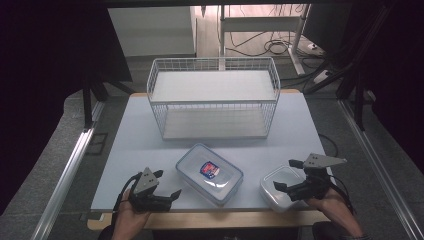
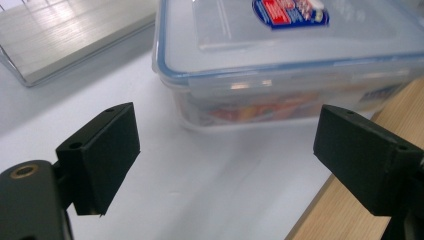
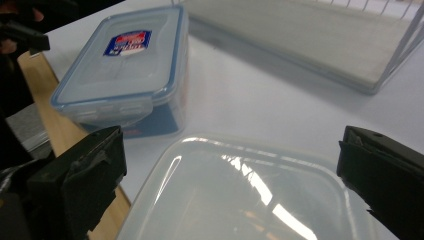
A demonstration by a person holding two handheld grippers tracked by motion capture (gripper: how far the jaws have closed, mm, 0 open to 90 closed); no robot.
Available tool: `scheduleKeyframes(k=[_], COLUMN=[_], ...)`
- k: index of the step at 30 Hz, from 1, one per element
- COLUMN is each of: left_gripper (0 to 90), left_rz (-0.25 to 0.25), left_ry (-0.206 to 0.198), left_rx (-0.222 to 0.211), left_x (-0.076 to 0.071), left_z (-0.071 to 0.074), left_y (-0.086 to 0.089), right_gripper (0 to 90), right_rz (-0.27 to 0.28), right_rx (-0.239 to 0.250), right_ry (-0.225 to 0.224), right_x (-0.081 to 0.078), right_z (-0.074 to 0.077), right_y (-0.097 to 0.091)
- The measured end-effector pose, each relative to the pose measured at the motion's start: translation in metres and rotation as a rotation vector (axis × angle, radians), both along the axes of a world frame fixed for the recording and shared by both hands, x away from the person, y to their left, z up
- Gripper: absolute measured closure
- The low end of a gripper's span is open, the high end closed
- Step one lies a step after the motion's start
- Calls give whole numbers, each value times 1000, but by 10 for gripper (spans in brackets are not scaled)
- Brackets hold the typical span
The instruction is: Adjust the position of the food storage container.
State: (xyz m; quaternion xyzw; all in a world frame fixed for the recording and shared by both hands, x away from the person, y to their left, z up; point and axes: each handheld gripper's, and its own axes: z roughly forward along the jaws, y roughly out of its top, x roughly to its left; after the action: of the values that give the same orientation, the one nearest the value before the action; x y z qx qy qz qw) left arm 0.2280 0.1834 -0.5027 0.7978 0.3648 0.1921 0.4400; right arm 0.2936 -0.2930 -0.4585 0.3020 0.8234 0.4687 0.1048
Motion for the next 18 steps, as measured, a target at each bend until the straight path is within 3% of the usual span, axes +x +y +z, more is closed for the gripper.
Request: scheduleKeyframes(k=[5, 10, 14, 18], left_gripper=[117, 118, 118, 119], left_rz=[-44, -63, -80, -73], left_ry=[13, 23, -6, -29], left_rx=[22, 17, -20, -18], left_x=[-2, -2, -4, -6], left_z=[-1, -2, 1, 3], left_y=[-8, -12, -11, -11], right_gripper=[0, 96, 337, 629], right_rz=[3, -27, -57, -41], right_rx=[-80, -65, -55, -76], right_ry=[5, 3, -27, -12], right_x=[-2, -4, -9, -19], right_z=[-4, -4, 2, 8], right_y=[3, 6, 7, 11])
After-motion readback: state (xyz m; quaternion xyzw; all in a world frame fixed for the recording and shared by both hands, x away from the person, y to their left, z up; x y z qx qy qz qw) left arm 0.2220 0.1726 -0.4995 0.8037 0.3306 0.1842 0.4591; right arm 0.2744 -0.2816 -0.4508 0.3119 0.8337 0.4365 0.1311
